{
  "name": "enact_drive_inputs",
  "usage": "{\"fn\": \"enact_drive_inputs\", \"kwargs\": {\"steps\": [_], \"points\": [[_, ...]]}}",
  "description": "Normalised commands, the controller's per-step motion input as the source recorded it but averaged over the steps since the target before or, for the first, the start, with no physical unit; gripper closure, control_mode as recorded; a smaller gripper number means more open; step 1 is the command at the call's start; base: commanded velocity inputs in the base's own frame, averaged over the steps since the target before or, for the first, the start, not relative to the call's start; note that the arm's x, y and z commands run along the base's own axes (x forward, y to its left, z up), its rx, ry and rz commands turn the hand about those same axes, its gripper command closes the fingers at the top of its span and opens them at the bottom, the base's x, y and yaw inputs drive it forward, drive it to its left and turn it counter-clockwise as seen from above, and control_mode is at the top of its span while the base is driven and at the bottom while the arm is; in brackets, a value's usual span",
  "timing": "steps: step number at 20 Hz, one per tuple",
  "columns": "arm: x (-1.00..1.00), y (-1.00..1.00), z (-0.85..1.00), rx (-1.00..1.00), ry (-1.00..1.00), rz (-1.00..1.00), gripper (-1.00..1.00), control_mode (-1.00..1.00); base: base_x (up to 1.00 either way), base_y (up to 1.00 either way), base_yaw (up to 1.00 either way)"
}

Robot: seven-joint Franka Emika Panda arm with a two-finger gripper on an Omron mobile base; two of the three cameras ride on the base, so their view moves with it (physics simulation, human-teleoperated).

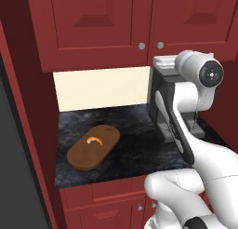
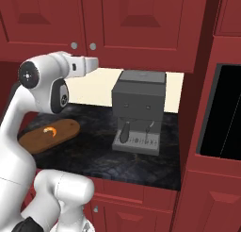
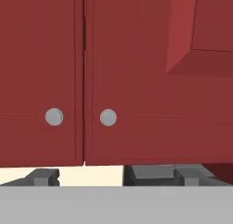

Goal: Open the cabinet, retrieve the rolling pin, and place it next to the meat on the cutting board to prepare for tenderizing.

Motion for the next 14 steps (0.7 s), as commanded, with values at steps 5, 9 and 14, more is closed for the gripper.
{"fn": "enact_drive_inputs", "kwargs": {"steps": [5,9,14], "points": [[0.09,0.00,0.00,0.00,0.00,0.00,-1.00,-1.00,0.00,0.00,0.00],[0.03,0.00,0.00,0.00,0.00,0.00,-1.00,-1.00,0.00,0.00,0.00],[0.10,0.00,0.00,0.00,0.00,0.00,-1.00,-1.00,0.00,0.00,0.00]]}}
